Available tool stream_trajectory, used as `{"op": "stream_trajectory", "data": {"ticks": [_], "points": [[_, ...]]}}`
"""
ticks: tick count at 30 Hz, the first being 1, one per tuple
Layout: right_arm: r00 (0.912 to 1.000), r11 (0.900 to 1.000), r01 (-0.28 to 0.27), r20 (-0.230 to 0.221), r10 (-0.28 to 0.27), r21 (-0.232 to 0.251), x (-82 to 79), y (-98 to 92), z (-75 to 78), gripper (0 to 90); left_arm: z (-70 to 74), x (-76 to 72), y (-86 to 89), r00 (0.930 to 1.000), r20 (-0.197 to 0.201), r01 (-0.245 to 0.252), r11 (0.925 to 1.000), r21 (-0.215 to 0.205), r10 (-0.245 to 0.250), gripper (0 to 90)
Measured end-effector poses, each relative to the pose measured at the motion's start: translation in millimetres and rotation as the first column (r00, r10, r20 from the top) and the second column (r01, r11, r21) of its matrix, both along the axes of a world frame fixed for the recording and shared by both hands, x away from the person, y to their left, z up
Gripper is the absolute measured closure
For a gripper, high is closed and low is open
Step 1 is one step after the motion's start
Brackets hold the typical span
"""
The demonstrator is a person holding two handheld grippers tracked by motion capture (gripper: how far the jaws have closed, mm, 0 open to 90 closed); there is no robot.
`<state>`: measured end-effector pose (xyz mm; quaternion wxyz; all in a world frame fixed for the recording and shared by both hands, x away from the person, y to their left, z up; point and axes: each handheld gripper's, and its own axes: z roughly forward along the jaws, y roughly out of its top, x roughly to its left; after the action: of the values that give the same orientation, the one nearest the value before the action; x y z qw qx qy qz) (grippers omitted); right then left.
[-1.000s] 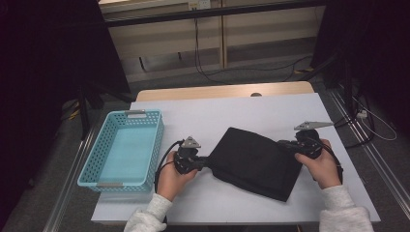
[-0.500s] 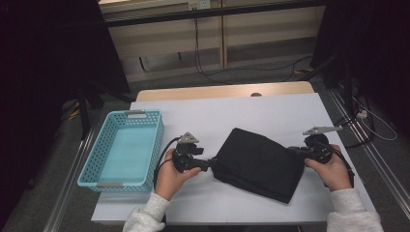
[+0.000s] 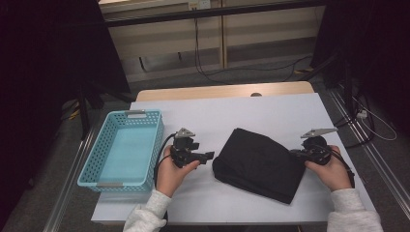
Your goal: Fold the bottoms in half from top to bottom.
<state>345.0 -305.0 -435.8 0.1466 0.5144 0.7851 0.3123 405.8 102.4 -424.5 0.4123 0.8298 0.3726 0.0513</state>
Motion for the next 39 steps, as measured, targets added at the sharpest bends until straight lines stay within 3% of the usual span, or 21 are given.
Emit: {"op": "stream_trajectory", "data": {"ticks": [1, 5, 13, 21, 22, 24, 27, 30, 32, 33, 39], "points": [[1.0000, 1.000, 0.000, 0.002, 0.000, 0.001, -0.1, -0.5, -0.1, 86.3, -1.8, 2.0, -1.4, 0.9999, 0.000, -0.012, 0.9999, -0.007, 0.012, 24.8], [0.9999, 1.000, 0.012, -0.003, -0.012, 0.009, -0.1, -1.8, -1.6, 86.2, -8.4, 4.5, -9.1, 0.9992, -0.019, 0.035, 0.9992, -0.018, -0.035, 23.6], [0.9999, 1.000, 0.011, 0.006, -0.011, 0.001, -0.9, -2.6, -1.0, 86.0, -16.5, -2.1, -16.2, 0.9949, -0.046, 0.091, 0.9950, 0.039, -0.090, 24.8], [0.9998, 1.000, 0.007, 0.021, -0.007, -0.014, -3.0, -6.1, 2.7, 84.3, -18.5, -4.8, -15.8, 0.9946, -0.052, 0.092, 0.9950, 0.038, -0.090, 24.7], [0.9993, 1.000, -0.001, 0.037, 0.002, -0.019, -3.5, -6.1, 3.5, 82.6, -18.6, -5.3, -16.0, 0.9943, -0.053, 0.094, 0.9947, 0.040, -0.092, 24.7], [0.9984, 1.000, 0.013, 0.056, -0.012, -0.019, -3.3, -7.0, 4.2, 68.2, -18.6, -6.4, -15.6, 0.9944, -0.054, 0.094, 0.9948, 0.039, -0.091, 24.7], [0.9956, 1.000, -0.018, 0.092, 0.016, 0.019, -3.1, -7.3, 4.6, 50.4, -17.9, -8.2, -14.5, 0.9942, -0.057, 0.094, 0.9949, 0.038, -0.092, 24.3], [0.9969, 0.999, -0.042, 0.066, 0.042, 0.010, -1.5, -2.9, -2.0, 35.9, -17.4, -9.3, -12.8, 0.9937, -0.058, 0.098, 0.9944, 0.039, -0.096, 23.2], [0.9983, 0.999, -0.053, 0.025, 0.054, -0.008, 0.4, -1.2, -11.0, 34.8, -16.8, -10.2, -11.1, 0.9943, -0.058, 0.091, 0.9952, 0.036, -0.089, 22.7], [0.9984, 0.999, -0.052, 0.020, 0.052, 0.008, 0.5, -1.6, -13.3, 34.9, -16.7, -10.7, -10.6, 0.9942, -0.060, 0.092, 0.9952, 0.036, -0.089, 22.0], [0.9995, 0.998, -0.030, 0.009, 0.029, 0.055, -0.9, -6.1, -14.1, 51.3, -16.2, -13.3, -8.8, 0.9931, -0.060, 0.103, 0.9940, 0.036, -0.100, 20.9]]}}
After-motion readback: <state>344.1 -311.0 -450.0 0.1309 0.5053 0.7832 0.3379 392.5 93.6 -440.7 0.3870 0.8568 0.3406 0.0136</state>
